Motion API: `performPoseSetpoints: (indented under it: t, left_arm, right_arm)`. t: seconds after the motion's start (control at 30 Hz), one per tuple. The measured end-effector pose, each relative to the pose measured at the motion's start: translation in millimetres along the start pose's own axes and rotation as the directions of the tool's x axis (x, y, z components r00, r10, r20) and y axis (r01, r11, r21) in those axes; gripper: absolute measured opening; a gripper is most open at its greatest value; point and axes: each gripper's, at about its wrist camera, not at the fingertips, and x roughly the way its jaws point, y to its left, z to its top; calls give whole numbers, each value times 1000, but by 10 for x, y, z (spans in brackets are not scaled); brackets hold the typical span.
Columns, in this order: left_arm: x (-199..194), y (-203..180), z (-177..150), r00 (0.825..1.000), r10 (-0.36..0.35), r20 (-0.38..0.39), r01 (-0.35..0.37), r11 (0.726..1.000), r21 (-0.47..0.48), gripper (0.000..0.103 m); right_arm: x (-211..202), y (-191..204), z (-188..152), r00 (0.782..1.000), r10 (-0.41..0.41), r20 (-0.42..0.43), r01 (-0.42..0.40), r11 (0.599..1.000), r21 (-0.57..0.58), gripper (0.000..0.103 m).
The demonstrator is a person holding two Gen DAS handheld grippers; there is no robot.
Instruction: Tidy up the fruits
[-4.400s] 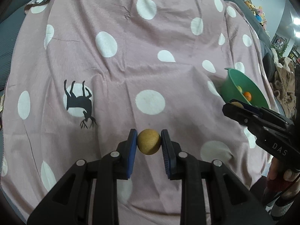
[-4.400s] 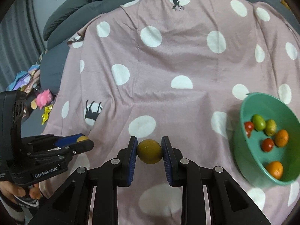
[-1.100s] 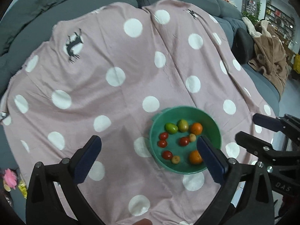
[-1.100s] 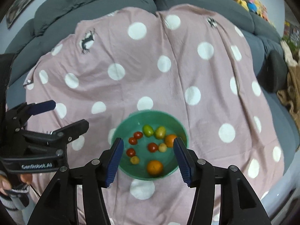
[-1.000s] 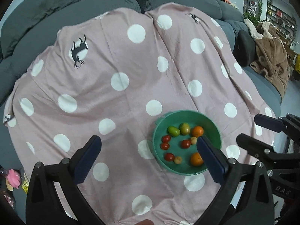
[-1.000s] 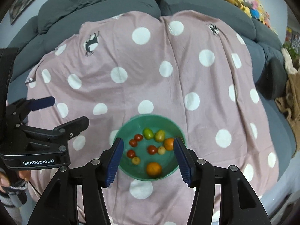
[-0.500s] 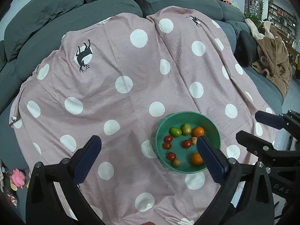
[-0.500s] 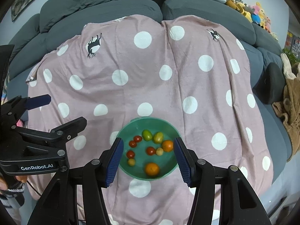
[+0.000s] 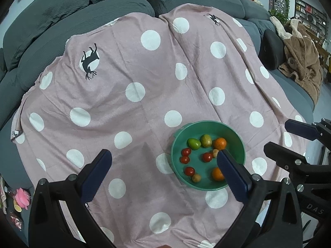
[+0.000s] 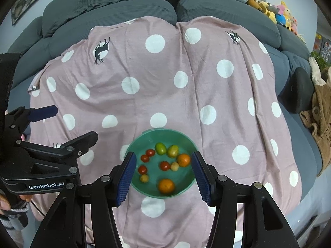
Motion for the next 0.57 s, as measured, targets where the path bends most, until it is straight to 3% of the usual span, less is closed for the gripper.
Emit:
performPoseSetpoints:
  t: [0.57]
  left_arm:
    - [41, -26, -2, 1000, -2, -9, 2, 1000, 5, 102]
  right_arm:
    - [11, -15, -14, 1000, 2, -3, -2, 1000, -1, 56]
